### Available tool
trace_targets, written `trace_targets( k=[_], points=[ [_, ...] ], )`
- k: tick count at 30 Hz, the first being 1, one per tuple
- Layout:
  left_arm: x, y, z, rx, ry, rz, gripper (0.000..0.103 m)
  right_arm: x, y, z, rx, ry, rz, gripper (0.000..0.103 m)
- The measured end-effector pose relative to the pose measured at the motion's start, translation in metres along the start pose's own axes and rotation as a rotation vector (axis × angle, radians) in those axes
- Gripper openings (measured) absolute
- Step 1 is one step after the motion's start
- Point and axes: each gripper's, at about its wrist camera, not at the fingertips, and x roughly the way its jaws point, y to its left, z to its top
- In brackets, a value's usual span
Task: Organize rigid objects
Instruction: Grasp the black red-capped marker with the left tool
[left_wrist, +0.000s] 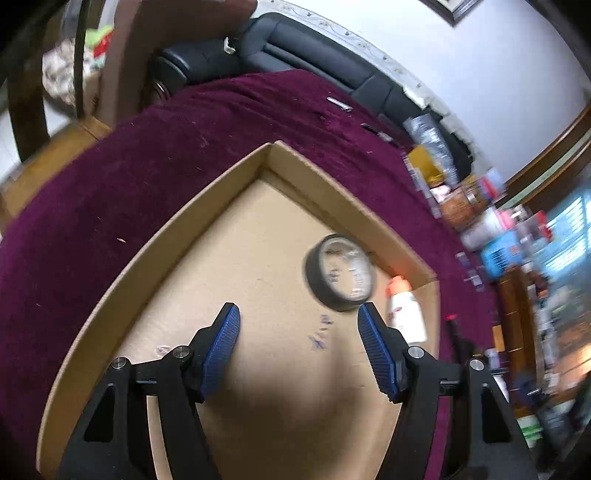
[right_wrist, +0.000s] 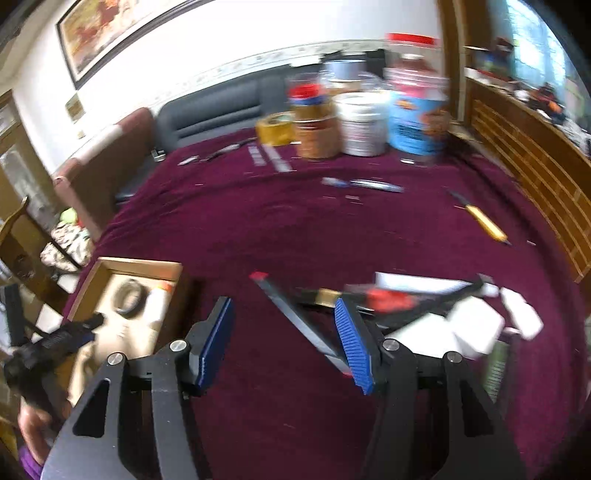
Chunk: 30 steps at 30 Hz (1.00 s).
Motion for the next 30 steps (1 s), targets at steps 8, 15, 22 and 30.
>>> trace_targets(
  k=[8,15,22,30],
  points=[
    [-0.067,-0.050,-0.033,0.090,-0.062,-0.095,0.065,0.032,-0.027,-0.012,0.036,0.109,0.061,0.055],
    [-0.096,-0.113,-0.071,0.277,-0.096,-0.091,0.065,0.089,-0.006,0.002,0.050,0.212,0.265,0.056],
    [-0.059,-0.141,-0.088,0.324,0.000,-0.028,0.065,0.100,0.010,-0.014,0.028,0.389,0.566,0.058],
    [0.007,-0.201,-0.109,0.583,0.045,0.127,0.065,0.040,-0.072,-0.008,0.136,0.018,0.431,0.058]
  ],
)
